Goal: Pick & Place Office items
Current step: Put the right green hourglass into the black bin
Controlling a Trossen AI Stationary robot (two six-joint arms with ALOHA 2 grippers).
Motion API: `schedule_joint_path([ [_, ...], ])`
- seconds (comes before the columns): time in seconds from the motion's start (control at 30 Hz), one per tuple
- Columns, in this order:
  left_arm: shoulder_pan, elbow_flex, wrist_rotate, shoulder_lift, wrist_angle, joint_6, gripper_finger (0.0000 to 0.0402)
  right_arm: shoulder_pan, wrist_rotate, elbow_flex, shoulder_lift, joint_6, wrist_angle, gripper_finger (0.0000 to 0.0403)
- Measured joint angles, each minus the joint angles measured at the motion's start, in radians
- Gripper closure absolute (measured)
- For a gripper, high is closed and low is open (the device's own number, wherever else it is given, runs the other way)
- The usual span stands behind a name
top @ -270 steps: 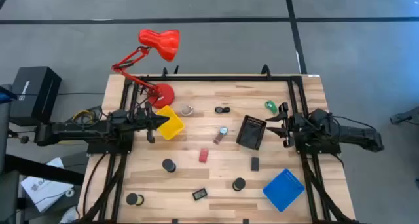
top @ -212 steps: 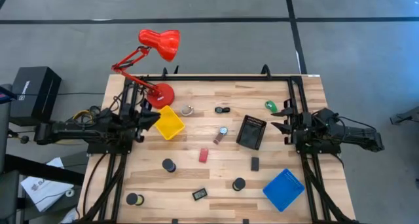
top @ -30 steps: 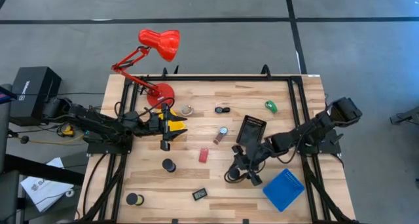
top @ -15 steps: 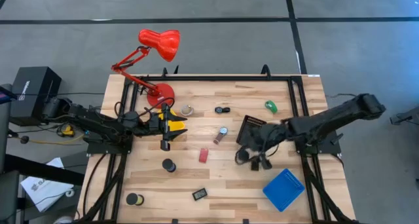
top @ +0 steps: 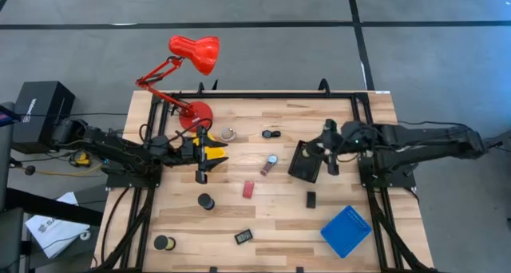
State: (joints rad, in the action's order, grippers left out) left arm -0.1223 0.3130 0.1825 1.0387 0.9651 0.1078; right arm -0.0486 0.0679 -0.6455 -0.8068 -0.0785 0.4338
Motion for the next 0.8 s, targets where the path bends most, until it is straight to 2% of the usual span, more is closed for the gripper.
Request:
schedule_joint_path([
  [0.13, 0.0, 0.0, 0.0, 0.0, 0.015, 0.0, 0.0211, -0.058, -0.054, 0.053, -0.013, 0.037, -0.001, 0.0189],
  [0.23, 0.0, 0.0, 0.0, 0.0, 0.018, 0.0, 0.0211, -0.08, -0.083, 0.086, -0.012, 0.048, -0.098, 0.0191],
  [0.4, 0.0, 0.0, 0.0, 0.0, 0.021, 0.0, 0.0211, -0.124, -0.082, 0.13, -0.02, 0.07, -0.146, 0.0199],
  [0.63, 0.0, 0.0, 0.0, 0.0, 0.024, 0.0, 0.0211, -0.14, -0.101, 0.221, -0.06, 0.143, -0.262, 0.0185],
  [0.8, 0.0, 0.0, 0.0, 0.0, 0.025, 0.0, 0.0211, -0.143, -0.096, 0.275, -0.065, 0.138, -0.317, 0.02],
])
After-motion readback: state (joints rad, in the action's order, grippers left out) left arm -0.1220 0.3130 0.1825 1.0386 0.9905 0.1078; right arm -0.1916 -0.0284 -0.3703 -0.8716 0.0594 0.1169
